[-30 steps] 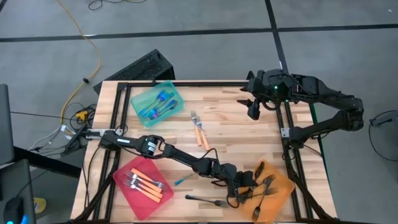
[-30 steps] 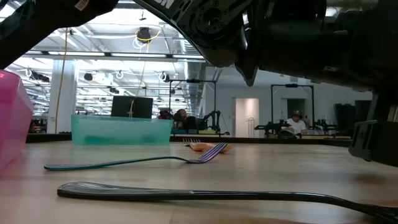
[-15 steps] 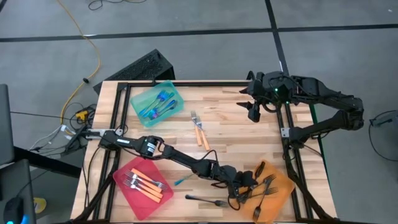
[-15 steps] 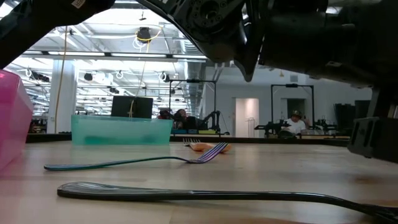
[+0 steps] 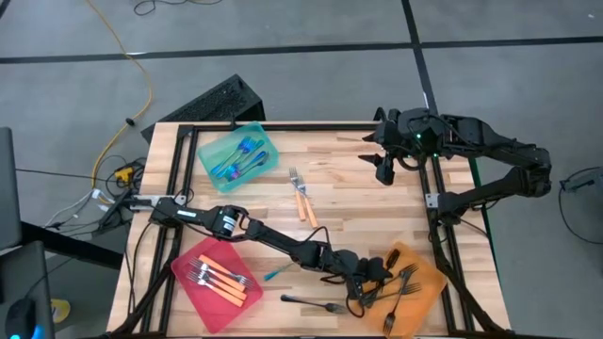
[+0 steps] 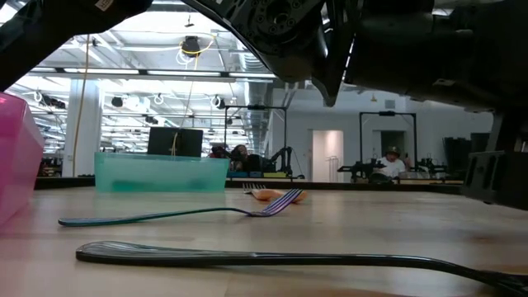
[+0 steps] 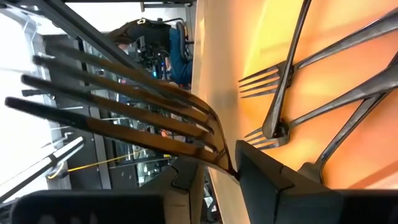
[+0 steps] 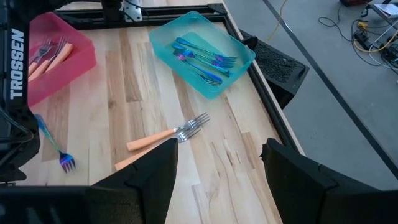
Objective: Sort silverware by color (type)
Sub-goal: Put the black fork into the orange bin
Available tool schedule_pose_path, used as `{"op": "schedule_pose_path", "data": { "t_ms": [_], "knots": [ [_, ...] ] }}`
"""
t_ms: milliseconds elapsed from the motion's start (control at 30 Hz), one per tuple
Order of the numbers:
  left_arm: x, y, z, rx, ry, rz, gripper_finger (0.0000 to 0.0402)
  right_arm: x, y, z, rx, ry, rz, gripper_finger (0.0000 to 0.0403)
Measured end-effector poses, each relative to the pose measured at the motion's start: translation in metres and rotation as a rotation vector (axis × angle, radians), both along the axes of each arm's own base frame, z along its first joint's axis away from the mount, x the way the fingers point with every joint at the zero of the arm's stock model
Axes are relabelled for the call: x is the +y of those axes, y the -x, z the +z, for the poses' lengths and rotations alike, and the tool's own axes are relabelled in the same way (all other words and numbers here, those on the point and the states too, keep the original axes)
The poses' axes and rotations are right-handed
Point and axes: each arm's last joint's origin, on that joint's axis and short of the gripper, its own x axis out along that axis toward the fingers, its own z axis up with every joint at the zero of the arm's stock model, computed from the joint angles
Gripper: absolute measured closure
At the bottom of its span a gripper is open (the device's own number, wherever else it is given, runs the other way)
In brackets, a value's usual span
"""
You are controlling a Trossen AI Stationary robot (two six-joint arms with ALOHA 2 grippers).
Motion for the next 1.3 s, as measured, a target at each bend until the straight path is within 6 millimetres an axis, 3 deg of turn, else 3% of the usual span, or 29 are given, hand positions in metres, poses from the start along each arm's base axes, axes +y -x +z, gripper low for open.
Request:
{"op": "schedule_pose_path", "data": {
  "t_ms": [167,467,633,800,1167,1300],
  "knots": [
    [-0.0014,0.0004,0.0014,-0.012,-0.056,-0.012,0.0321,0.0000,0.0000,0.0000,0.000,0.000,0.000,0.0148],
    [0.0010,0.0005,0.0002,-0.037,-0.394,-0.030,0.0321,0.0000,0.0001,0.0000,0.000,-0.001,-0.001,0.0148],
    [0.0008,0.0008,0.0002,-0.038,-0.455,-0.032,0.0321,-0.0001,0.0001,0.0000,0.000,0.000,-0.001,0.0148],
    [0.0026,0.0003,0.0007,-0.057,-0.625,-0.053,0.0321,-0.0001,0.0000,0.0000,0.000,0.000,-0.001,0.0148],
    [0.0025,-0.0004,0.0036,-0.090,-0.571,-0.017,0.0325,0.0000,0.0002,-0.0001,0.001,0.000,-0.001,0.0148],
    [0.0013,0.0009,-0.0007,-0.056,-0.686,-0.053,0.0344,0.0000,0.0003,-0.0001,0.001,-0.004,-0.003,0.0148]
  ]
}}
